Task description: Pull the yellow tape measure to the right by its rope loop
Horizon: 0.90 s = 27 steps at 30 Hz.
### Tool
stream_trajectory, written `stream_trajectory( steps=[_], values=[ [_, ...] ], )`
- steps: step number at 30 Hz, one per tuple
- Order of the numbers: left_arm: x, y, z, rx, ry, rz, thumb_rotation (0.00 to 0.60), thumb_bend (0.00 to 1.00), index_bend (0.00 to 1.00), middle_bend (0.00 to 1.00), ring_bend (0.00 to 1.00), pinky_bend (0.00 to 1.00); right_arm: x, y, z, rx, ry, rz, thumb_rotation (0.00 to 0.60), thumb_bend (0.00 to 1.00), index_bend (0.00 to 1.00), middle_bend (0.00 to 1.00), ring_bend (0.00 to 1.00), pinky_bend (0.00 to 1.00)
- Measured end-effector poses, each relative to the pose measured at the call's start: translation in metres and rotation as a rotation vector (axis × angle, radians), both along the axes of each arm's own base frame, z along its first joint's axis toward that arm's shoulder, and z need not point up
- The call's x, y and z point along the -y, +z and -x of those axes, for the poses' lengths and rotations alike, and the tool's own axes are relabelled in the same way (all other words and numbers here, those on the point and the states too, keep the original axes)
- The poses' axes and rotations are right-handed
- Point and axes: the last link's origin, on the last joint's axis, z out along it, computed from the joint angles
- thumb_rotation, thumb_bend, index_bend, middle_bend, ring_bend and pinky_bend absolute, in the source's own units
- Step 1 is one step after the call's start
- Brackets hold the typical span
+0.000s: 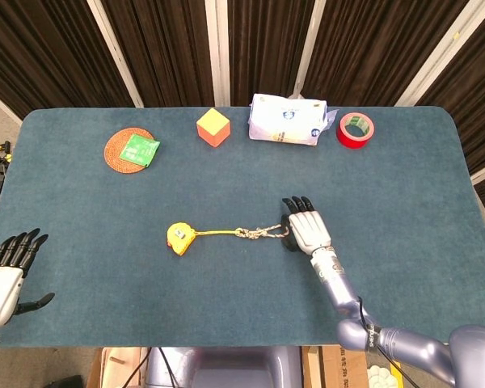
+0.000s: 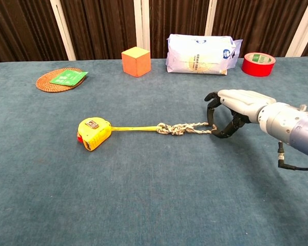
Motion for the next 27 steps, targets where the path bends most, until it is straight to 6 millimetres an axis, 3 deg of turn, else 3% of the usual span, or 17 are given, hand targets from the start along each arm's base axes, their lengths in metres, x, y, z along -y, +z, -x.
stream_trajectory(
  steps=[23,27],
  values=[
    [-0.0005,-0.0003,0.0005,0.005,0.008,0.007,0.6,0.0,0.0,0.0,0.0,0.0,-0.001,-0.0055,0.0084,-0.002,-0.023,-0.003,0.6,0.41,0.54,0.13,0.0,0.0],
    [-0.0004,-0.0004,0.0007,0.006,0.01,0.007,0.6,0.0,0.0,0.0,0.0,0.0,-0.0009,-0.0063,0.0086,0.0,-0.026,-0.004,0.6,0.42,0.59,0.15,0.0,0.0]
  ],
)
